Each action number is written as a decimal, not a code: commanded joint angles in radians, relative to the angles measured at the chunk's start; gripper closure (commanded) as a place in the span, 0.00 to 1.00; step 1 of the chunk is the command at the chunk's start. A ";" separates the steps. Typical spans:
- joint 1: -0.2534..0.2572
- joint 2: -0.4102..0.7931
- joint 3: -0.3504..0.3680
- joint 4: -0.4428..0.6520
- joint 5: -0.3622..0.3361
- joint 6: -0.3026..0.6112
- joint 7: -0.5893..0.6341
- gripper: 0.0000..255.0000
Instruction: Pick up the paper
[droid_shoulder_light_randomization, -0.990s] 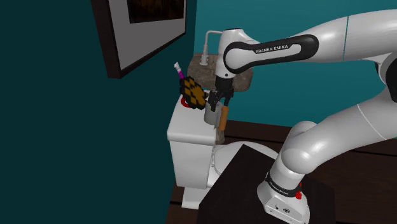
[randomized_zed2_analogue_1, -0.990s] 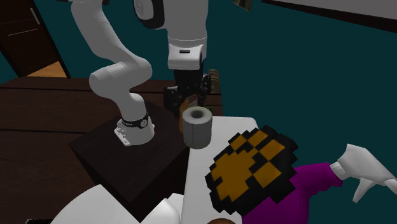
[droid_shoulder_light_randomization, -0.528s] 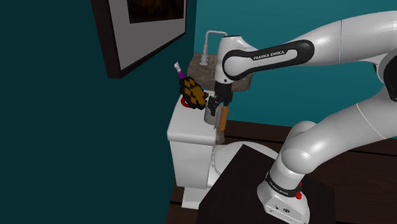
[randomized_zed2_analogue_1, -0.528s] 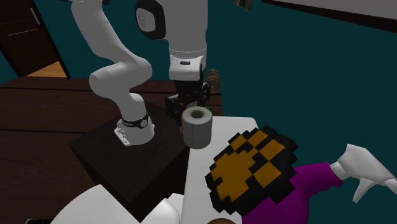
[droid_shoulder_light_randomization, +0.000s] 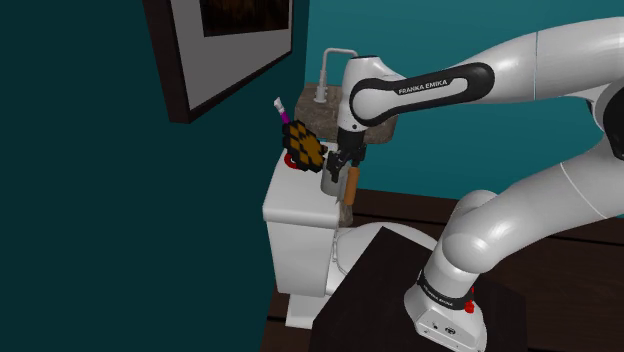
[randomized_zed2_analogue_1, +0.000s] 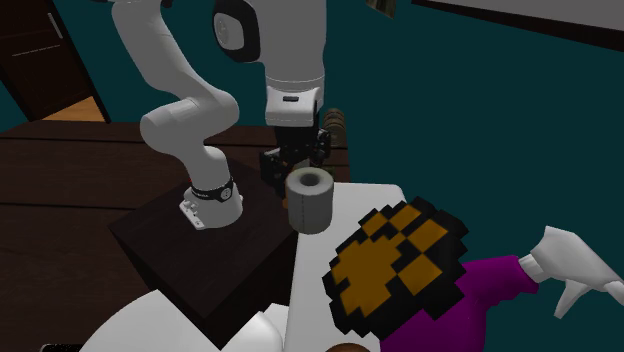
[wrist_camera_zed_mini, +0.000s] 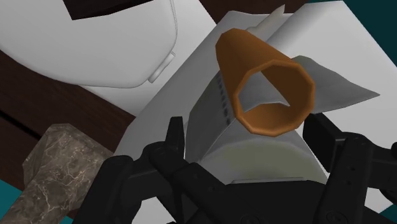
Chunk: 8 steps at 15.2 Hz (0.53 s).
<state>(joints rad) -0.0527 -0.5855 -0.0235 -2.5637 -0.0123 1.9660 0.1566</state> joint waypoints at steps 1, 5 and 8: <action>0.000 -0.002 0.000 0.010 0.000 -0.015 0.000 1.00; 0.000 -0.013 0.001 0.057 0.001 -0.072 0.000 1.00; 0.000 -0.019 0.001 0.093 0.001 -0.114 0.000 1.00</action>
<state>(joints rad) -0.0508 -0.6004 -0.0198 -2.4824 -0.0099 1.8672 0.1600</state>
